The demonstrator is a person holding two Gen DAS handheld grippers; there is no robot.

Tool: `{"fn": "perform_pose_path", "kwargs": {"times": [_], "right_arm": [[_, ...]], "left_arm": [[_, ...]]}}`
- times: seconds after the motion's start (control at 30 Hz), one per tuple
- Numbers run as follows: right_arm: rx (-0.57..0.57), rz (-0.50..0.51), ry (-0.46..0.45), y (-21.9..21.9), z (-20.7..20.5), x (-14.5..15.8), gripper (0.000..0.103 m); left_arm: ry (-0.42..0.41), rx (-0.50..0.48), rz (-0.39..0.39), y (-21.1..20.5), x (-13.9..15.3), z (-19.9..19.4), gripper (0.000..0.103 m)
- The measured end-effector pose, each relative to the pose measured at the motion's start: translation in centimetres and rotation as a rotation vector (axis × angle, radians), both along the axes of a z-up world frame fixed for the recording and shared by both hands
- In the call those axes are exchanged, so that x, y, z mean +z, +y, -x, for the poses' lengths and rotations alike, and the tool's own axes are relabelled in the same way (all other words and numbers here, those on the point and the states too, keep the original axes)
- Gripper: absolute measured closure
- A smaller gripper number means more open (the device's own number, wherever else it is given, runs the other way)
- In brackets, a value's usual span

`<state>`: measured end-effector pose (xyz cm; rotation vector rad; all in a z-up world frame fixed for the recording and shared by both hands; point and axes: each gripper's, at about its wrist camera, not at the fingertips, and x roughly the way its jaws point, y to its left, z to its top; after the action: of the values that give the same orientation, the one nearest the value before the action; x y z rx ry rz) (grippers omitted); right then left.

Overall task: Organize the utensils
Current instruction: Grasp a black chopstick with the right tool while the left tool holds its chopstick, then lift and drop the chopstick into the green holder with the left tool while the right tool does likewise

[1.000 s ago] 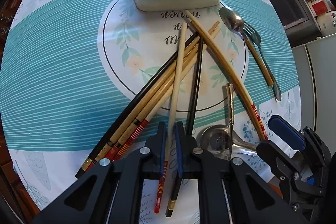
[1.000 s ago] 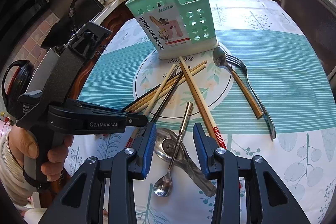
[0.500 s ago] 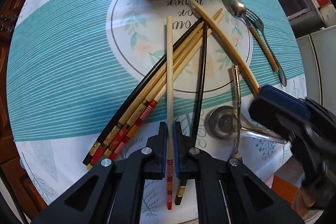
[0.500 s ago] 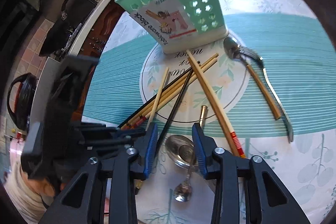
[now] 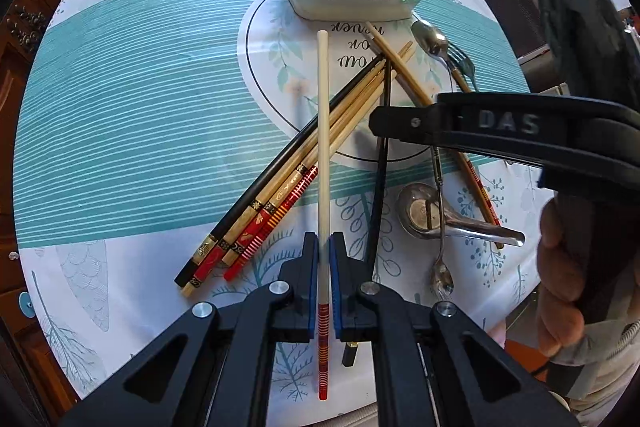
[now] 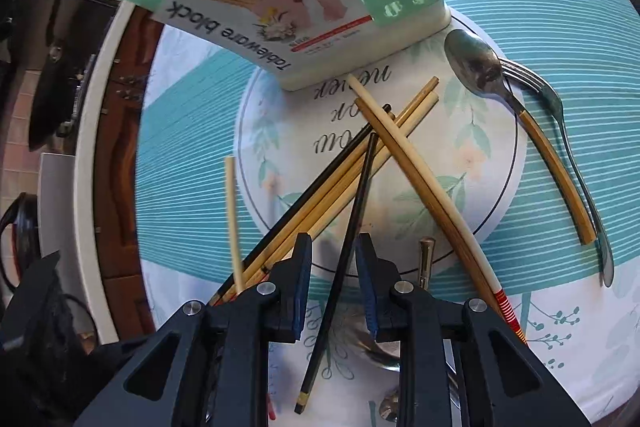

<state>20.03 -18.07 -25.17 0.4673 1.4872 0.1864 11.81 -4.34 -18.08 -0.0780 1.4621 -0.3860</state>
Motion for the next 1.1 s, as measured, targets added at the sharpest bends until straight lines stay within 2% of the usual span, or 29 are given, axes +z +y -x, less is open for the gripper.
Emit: {"fn": "perform_pose_path", "kwargs": {"times": [0.13,0.27,0.43,0.57,0.7,0.73,0.93,1.1], "right_arm": [[0.014,0.057,0.021,1.6,-0.2,-0.9,0.085],[0.039,0.161,0.002,3.2,-0.4,-0.9,0.094],[0.104,0.287,-0.021,5.7,-0.3,-0.7,0.095],[0.077,0.181,-0.003,5.5,0.1,-0.7,0.098],[0.044,0.097,-0.06,4.8,1.6,0.3,0.098],[0.034,0.048,-0.097,4.5,2.1,0.7,0.098],[0.021,-0.084,-0.254,3.5,4.5,2.3,0.098],[0.045,-0.099,-0.397,2.5,6.7,5.2,0.098]], "left_arm": [[-0.012,-0.006,0.026,1.1,0.2,0.2,0.099],[-0.018,-0.006,0.051,2.0,0.2,0.5,0.099],[-0.05,-0.008,0.066,2.9,1.1,0.9,0.099],[-0.09,-0.006,0.066,3.4,2.4,1.5,0.099],[-0.156,-0.008,0.04,3.6,3.7,2.1,0.099],[-0.167,-0.006,0.041,3.1,4.0,2.1,0.099],[-0.256,0.018,0.076,3.3,6.0,2.7,0.099],[-0.352,0.047,0.094,3.3,8.4,2.8,0.1]]}}
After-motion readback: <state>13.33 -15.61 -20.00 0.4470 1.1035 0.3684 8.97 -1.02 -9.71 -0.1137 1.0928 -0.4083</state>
